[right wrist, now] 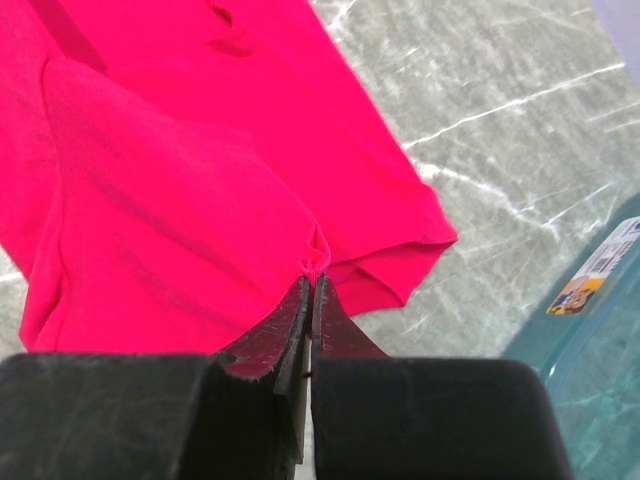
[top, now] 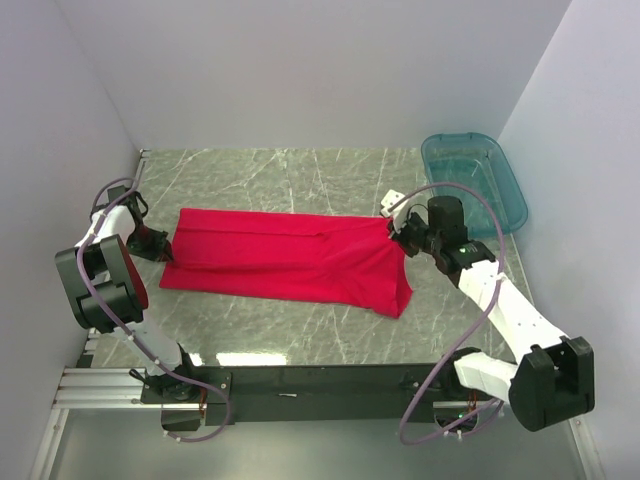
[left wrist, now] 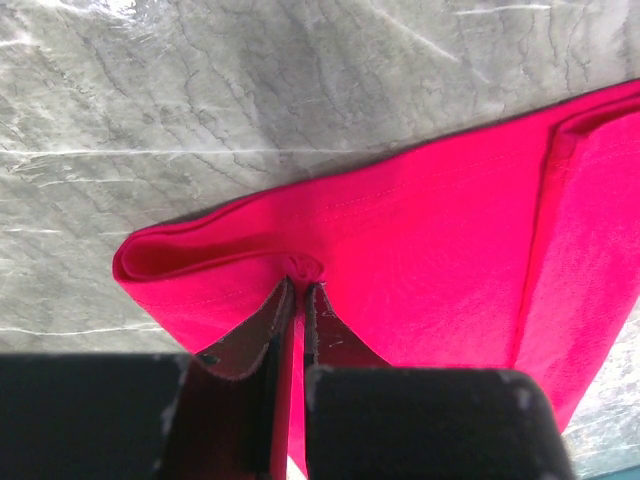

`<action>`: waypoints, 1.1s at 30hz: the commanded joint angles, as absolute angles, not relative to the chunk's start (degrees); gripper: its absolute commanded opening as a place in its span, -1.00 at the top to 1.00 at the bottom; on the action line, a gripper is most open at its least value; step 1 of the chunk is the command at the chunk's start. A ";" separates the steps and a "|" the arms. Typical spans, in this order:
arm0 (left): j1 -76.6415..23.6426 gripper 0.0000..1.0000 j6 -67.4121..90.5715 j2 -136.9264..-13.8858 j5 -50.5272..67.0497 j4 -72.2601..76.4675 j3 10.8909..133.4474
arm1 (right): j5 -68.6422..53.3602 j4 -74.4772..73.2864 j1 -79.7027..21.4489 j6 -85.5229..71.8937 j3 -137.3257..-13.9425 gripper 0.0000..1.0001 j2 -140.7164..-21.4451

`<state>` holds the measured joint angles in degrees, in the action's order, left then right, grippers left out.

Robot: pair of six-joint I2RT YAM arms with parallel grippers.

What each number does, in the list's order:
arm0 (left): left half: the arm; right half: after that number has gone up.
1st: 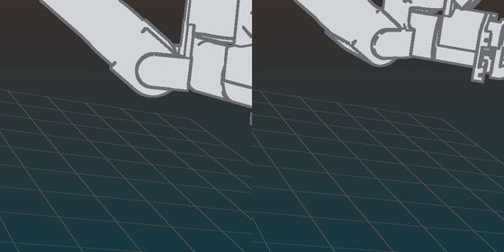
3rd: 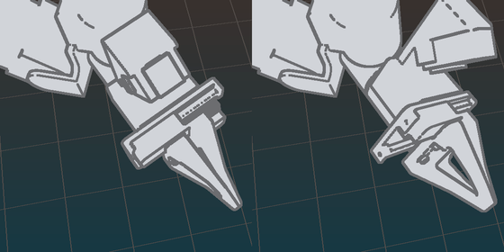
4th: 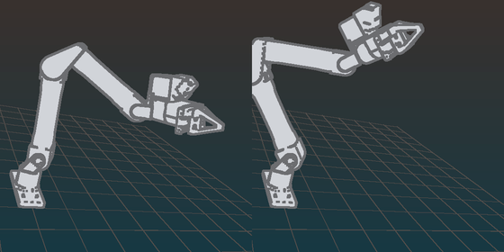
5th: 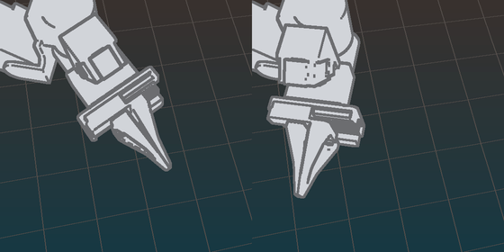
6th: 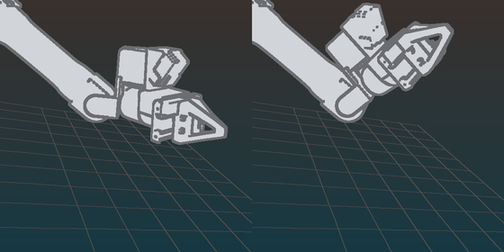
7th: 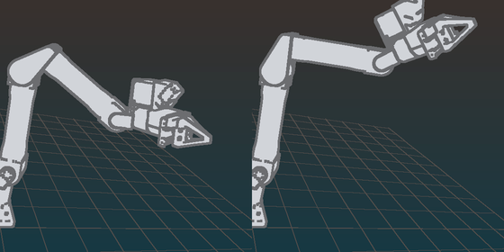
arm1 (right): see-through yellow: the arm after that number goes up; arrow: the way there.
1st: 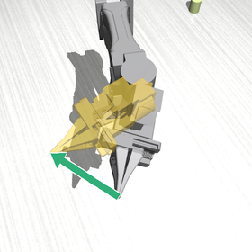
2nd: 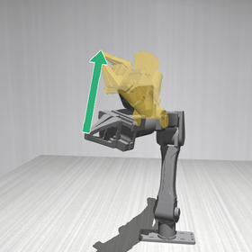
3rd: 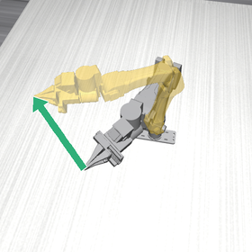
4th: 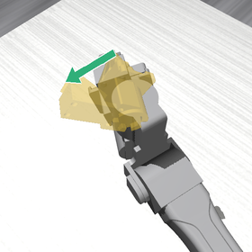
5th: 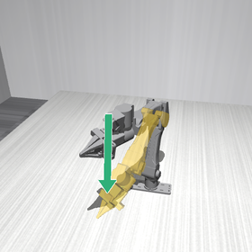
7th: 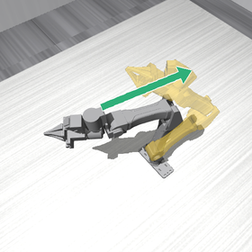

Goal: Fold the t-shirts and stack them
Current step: Fold the tshirt

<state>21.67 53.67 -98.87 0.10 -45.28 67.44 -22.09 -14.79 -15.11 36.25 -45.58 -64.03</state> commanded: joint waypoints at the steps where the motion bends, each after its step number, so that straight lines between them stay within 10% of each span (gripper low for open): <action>1: 21.71 0.85 53.26 -98.70 -0.97 -44.74 69.00 | -21.53 -11.87 -14.85 36.39 -49.65 1.00 -65.38; 33: 21.62 0.85 52.65 -100.11 -0.88 -44.21 69.26 | -27.77 -14.85 -15.56 43.42 -62.75 1.00 -80.42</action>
<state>21.67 53.65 -100.07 0.10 -44.93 67.53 -26.98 -15.11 -15.14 42.09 -59.83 -79.72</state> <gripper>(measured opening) 0.096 0.015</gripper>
